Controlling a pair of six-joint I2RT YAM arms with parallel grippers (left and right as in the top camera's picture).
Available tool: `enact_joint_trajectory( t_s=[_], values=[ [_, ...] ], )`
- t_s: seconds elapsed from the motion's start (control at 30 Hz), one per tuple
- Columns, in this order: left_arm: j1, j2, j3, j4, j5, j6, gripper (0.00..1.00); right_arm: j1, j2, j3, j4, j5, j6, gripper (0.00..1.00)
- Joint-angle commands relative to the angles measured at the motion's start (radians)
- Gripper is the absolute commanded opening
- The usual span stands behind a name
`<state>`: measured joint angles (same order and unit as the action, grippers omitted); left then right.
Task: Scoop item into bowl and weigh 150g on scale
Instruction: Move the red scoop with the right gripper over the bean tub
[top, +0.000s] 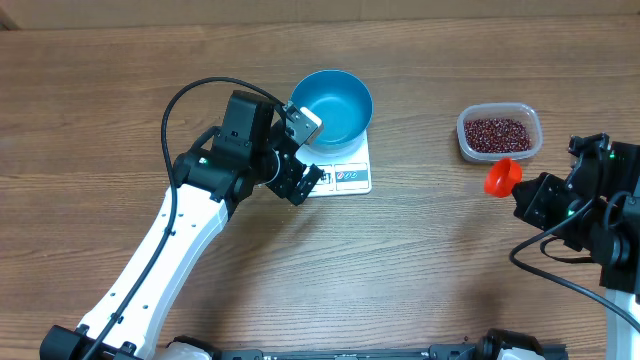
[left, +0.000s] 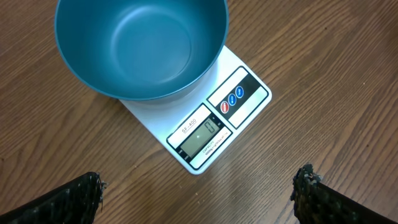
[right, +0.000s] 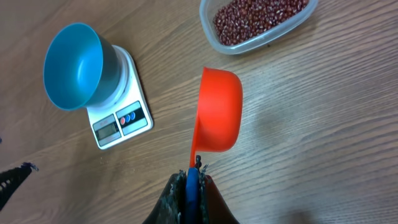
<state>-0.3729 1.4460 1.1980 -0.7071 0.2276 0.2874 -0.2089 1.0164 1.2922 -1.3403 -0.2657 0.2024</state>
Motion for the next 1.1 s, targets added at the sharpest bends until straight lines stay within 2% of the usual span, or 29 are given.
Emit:
enact_joint_trajectory(
  t_s=[0.0,0.37,1.07],
  values=[
    [0.002,-0.002,0.021,0.004,-0.005,0.004,1.00,-0.006,-0.005,0.032,-0.005,-0.009,-0.029,0.04],
    [0.002,-0.002,0.021,0.004,-0.006,0.004,1.00,-0.006,0.002,0.032,0.048,-0.028,-0.028,0.04],
    [0.002,-0.002,0.021,0.004,-0.006,0.004,1.00,-0.031,0.027,0.032,0.043,-0.005,-0.056,0.04]
  ],
)
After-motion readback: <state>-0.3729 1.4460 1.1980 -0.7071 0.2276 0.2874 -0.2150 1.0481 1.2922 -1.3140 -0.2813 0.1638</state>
